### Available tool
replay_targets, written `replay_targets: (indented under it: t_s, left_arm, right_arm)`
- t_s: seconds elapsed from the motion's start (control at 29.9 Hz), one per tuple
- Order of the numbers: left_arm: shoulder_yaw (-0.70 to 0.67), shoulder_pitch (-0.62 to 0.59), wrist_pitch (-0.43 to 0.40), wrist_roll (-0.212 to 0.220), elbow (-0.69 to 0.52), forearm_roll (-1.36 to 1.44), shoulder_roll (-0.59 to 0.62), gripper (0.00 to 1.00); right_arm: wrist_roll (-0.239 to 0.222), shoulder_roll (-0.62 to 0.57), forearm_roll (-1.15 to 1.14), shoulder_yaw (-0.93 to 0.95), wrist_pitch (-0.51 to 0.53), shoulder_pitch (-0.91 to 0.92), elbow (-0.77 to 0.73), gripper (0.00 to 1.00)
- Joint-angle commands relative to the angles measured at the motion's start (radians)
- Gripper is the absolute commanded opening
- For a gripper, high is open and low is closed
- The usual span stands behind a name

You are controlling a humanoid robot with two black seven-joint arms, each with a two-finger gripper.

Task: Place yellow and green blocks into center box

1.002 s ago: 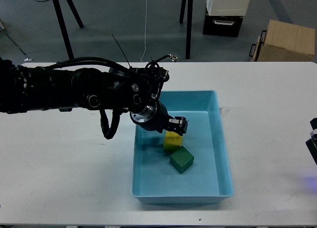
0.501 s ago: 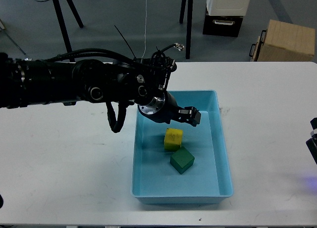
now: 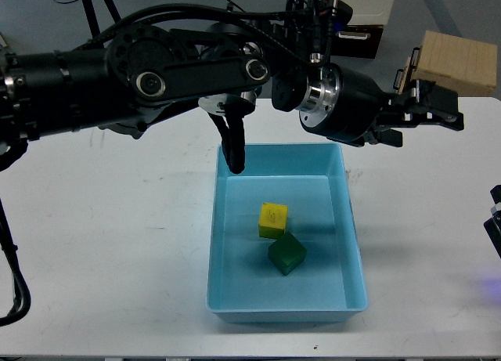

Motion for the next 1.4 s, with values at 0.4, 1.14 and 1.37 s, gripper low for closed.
replay_targets:
  t_s: [0.4,1.14,1.37]
  left_arm:
    - [-0.633,0.289,-0.004,-0.024,0.377,-0.158,0.092,0.99]
    - [-1.431,1.157,-0.004,-0.016,0.032,-0.170,0.274,0.99]
    - [-1.567,1.605,-0.004,-0.011,-0.307,-0.184,0.218,1.00]
  right_arm:
    - [0.001,0.001,-0.026,-0.010,0.000,0.026,-0.021,0.99]
    - [0.011,0.009,-0.046,-0.022,0.000,0.017,0.000,0.99]
    - [0.020,0.015,-0.045,-0.016,0.000,0.019,0.008,0.99]
